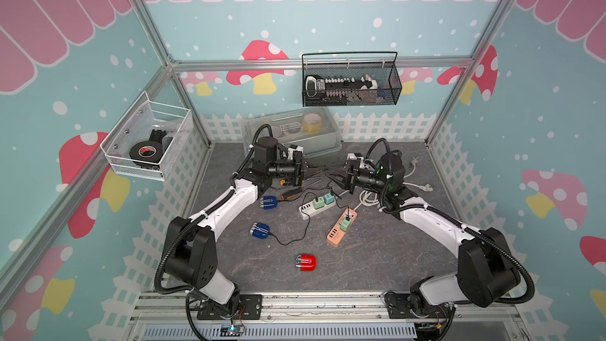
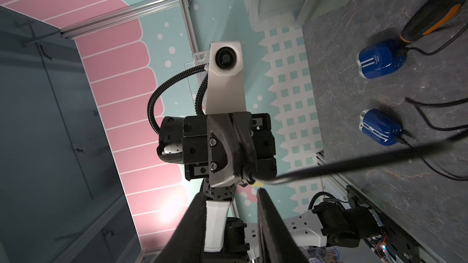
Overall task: Charge the electric shaver
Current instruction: Pick up the charging cable from the center of the board.
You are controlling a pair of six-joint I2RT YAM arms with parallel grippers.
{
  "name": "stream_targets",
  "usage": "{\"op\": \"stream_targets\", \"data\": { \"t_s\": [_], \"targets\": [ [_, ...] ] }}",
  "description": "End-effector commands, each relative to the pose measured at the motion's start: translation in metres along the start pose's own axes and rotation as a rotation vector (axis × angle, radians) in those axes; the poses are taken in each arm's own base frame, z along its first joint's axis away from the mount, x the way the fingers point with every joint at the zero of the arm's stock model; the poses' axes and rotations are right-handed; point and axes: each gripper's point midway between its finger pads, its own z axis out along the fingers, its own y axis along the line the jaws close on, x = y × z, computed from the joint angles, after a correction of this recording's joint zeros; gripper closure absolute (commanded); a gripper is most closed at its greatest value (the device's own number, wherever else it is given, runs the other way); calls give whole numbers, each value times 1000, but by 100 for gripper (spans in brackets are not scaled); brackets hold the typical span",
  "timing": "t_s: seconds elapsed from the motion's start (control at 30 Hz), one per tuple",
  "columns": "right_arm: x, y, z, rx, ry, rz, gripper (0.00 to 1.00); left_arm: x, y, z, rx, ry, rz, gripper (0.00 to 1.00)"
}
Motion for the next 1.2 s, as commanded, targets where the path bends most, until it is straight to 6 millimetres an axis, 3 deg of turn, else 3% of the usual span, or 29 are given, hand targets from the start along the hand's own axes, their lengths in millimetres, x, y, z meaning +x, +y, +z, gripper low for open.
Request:
{"op": "stream_targets", "data": {
  "t_s": [0.0, 0.1, 0.37, 0.67, 0.87, 1.07, 1.17],
  "targets": [
    [1, -3, 0, -10, 22, 8, 65, 6, -6, -2, 10, 22, 25, 100],
    [-2, -10, 0, -1, 9, 13, 66, 7, -5, -1, 7, 23, 22, 100],
    [-7, -6, 4, -16, 7, 4, 82, 7, -2, 0, 2, 30, 12, 100],
    [-13, -8, 3, -18, -5, 4, 80, 7, -1, 1, -2, 35, 6, 100],
    [-16, 5, 6, -60, 3, -7, 89, 8, 1, 4, -5, 41, 2, 100],
    [-13, 6, 6, -63, 13, -7, 90, 7, 2, 5, -9, 40, -2, 100],
    [-12, 6, 5, -65, 16, -7, 95, 6, 4, 6, -13, 35, -3, 100]
  ]
}}
